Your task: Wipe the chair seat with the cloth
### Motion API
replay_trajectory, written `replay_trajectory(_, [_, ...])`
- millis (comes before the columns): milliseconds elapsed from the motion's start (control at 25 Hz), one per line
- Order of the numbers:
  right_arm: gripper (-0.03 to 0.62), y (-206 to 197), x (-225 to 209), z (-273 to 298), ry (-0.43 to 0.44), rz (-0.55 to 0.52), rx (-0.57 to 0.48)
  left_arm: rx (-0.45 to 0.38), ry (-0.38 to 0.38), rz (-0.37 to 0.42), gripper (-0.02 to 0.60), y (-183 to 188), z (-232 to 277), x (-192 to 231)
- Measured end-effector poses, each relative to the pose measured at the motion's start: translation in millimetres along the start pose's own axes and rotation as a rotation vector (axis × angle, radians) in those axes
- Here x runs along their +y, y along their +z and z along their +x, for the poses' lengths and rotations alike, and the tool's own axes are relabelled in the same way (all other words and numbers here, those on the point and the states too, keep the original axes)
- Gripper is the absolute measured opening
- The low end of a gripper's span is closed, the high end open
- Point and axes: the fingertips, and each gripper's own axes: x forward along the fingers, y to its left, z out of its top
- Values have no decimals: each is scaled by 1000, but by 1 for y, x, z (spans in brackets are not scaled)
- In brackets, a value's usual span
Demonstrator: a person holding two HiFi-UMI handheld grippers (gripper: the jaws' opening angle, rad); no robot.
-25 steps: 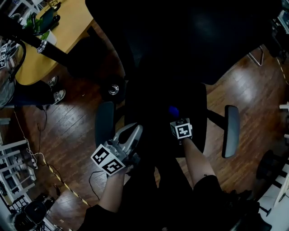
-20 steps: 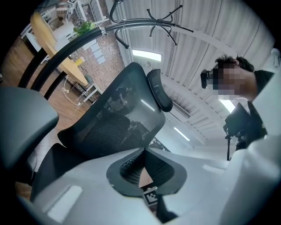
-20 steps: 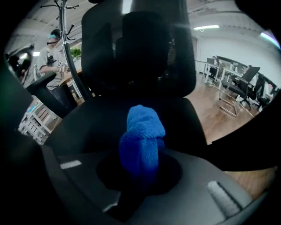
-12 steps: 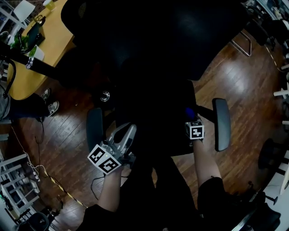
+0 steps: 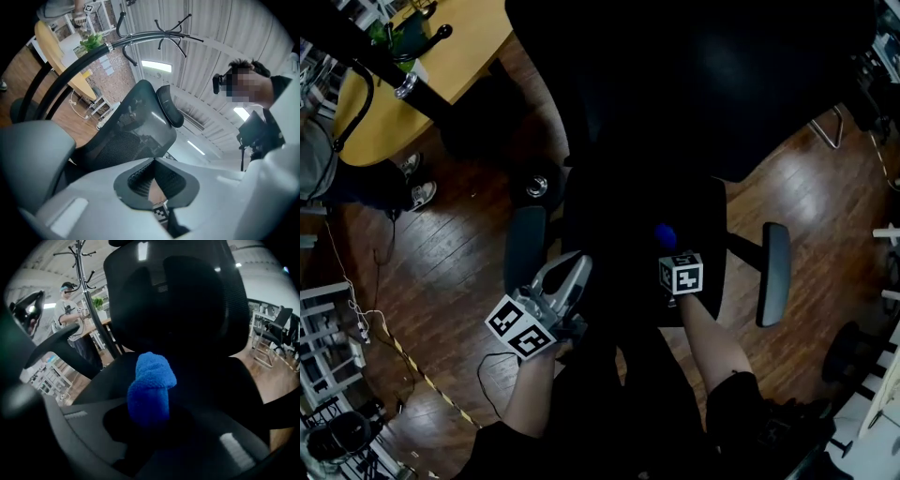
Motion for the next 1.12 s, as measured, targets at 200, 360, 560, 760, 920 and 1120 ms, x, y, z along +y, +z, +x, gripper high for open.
replay_trajectory(200, [38, 4, 116, 48, 198, -39, 19, -50, 51, 8, 0, 14, -28, 6])
replay_trajectory(360, [38, -3, 196, 65, 315, -78, 54, -77, 74, 12, 0, 21, -45, 15])
replay_trajectory(560, [38, -34, 228, 70, 380, -103, 74, -88, 88, 18, 0, 22, -52, 15])
replay_trajectory(760, [37, -41, 194, 63, 314, -128, 84, -63, 69, 17, 0, 17, -42, 12])
replay_trajectory(920, [37, -71, 100, 49, 168, -62, 109, -31, 13, 21, 0, 15, -19, 5])
replay_trajectory(1120, [37, -79, -12, -13, -45, 5, 80, 13, -51, 16, 0, 5, 14, -6])
